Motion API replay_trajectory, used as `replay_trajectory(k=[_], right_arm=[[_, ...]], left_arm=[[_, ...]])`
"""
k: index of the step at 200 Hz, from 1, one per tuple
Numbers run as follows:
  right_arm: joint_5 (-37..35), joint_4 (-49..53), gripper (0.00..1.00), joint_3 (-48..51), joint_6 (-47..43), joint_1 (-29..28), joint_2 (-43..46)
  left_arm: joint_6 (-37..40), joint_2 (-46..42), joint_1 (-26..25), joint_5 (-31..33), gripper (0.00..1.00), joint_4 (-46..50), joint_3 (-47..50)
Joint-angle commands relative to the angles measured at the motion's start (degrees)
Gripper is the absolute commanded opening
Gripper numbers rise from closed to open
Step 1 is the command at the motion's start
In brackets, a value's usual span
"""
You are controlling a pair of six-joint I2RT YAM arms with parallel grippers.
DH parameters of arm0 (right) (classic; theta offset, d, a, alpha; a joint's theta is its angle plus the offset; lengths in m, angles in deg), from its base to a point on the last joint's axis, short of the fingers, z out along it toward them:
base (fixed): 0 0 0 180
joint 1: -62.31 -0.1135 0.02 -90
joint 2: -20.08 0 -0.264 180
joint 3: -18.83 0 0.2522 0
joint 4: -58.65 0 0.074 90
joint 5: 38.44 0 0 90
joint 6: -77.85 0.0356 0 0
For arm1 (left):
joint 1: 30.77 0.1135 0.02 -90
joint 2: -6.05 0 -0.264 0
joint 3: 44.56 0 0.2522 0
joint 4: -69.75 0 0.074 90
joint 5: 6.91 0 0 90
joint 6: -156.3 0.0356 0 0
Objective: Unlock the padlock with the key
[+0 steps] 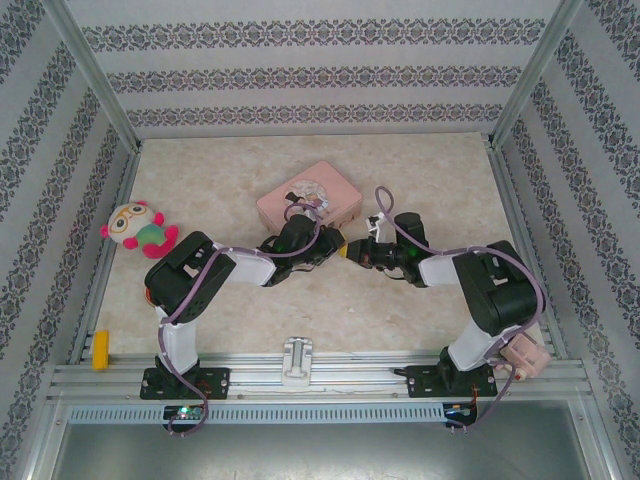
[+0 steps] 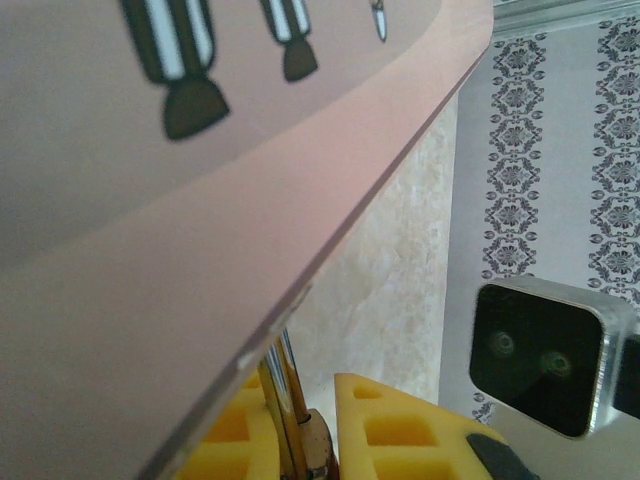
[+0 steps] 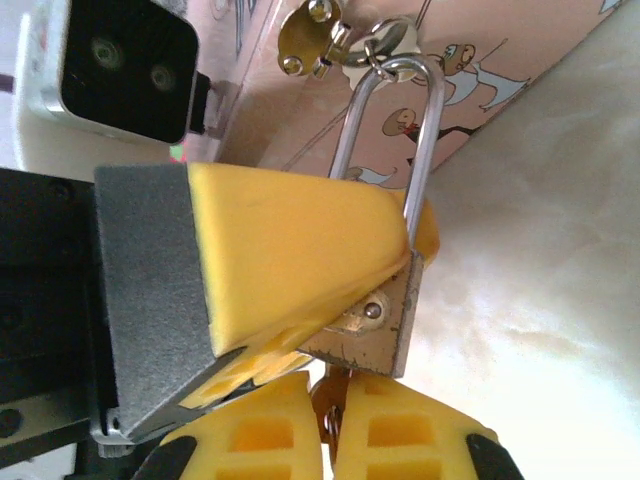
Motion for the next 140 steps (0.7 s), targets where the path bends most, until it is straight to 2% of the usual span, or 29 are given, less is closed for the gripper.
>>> replay_trajectory(k=[1, 41, 114, 140], right_arm=[[-3.8, -18.9, 0.0, -0.5, 11.0, 3.0, -2.5], [-4.3, -23.1, 0.0, 0.4, 16.9, 3.0, -4.0], [-8.1, -23.0, 0.0, 3.3, 18.9, 3.1, -3.2], [-8.8, -23.3, 0.0, 3.3, 19.8, 3.1, -3.5]], left_arm=[[-6.1, 0.5, -1.1, -9.9, 0.03, -2.3, 1.7], [-6.3, 0.4, -1.1, -9.8, 0.06, -2.7, 2.0], [-6.8, 0.3, -1.1, -9.4, 0.22, -3.7, 2.4], [-6.8, 0.2, -1.1, -9.4, 0.23, -3.7, 2.6]])
